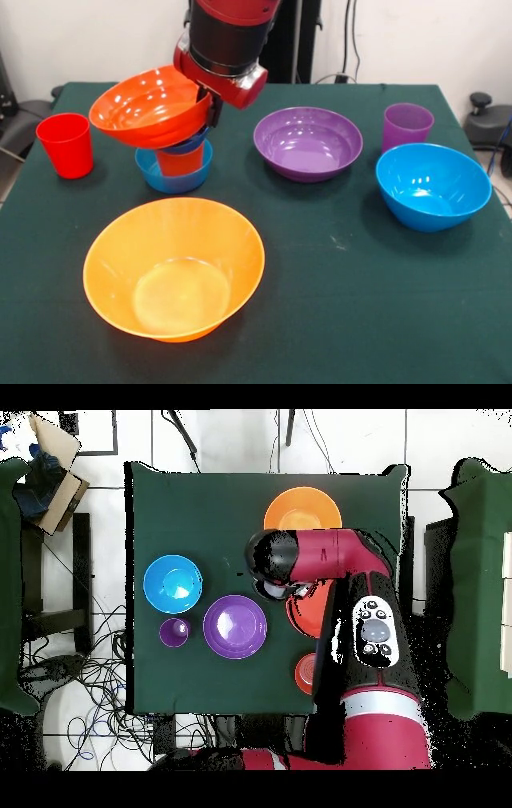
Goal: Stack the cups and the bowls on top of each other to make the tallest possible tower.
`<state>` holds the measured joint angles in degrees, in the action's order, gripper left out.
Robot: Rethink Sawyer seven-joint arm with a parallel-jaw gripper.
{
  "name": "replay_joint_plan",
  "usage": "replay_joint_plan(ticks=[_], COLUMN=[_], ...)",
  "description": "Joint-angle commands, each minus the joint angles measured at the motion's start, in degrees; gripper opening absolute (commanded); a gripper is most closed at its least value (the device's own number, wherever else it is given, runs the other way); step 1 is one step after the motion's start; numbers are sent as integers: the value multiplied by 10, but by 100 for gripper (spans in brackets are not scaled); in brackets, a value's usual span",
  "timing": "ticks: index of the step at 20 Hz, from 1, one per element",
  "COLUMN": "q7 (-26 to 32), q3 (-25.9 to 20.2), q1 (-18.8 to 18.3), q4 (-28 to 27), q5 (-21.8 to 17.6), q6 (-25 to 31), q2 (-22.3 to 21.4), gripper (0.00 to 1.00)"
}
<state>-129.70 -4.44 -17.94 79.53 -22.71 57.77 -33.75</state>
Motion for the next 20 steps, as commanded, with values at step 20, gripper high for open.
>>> replay_joint_plan(ticks=[20], q7=[60], q3=[-29], q1=[1], q4=[41], q5=[3], q6=[57], q2=[3], gripper=[0])
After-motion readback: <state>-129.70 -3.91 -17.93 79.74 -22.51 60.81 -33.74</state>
